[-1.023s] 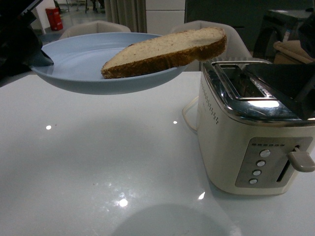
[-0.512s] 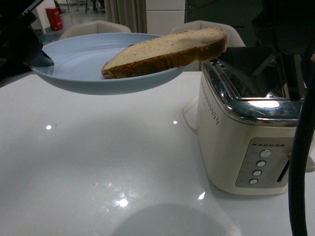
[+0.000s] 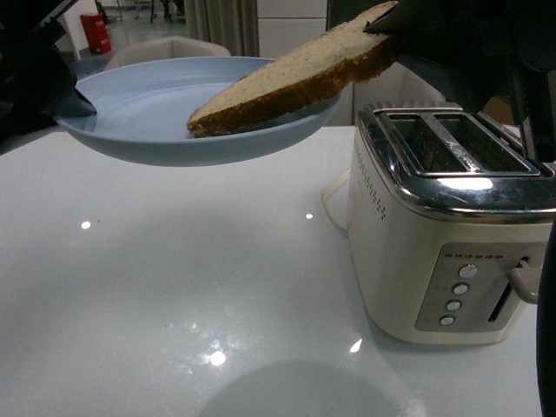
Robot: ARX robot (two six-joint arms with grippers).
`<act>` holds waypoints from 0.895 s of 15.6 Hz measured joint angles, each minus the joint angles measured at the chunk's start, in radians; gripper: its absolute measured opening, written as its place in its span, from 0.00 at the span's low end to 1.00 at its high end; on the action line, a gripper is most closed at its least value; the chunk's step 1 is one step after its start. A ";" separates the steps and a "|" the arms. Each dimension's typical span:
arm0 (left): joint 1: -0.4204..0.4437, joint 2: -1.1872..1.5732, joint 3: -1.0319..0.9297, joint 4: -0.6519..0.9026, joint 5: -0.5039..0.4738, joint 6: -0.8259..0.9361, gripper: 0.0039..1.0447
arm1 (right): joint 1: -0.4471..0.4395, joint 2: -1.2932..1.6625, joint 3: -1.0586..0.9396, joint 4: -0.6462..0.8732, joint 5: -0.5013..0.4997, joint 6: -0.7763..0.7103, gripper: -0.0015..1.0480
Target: Left arm holds plate, right arm toasts bread
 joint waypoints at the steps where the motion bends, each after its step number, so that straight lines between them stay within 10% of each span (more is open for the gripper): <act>1: 0.000 0.000 0.000 0.000 0.000 0.000 0.02 | 0.002 -0.007 0.002 -0.022 0.018 -0.021 0.03; 7: 0.000 0.000 0.000 0.000 0.000 0.000 0.02 | -0.003 -0.208 0.010 -0.153 0.393 -0.515 0.03; 14: 0.000 0.000 0.000 0.001 0.000 0.000 0.02 | -0.093 -0.191 0.008 -0.151 0.429 -0.749 0.03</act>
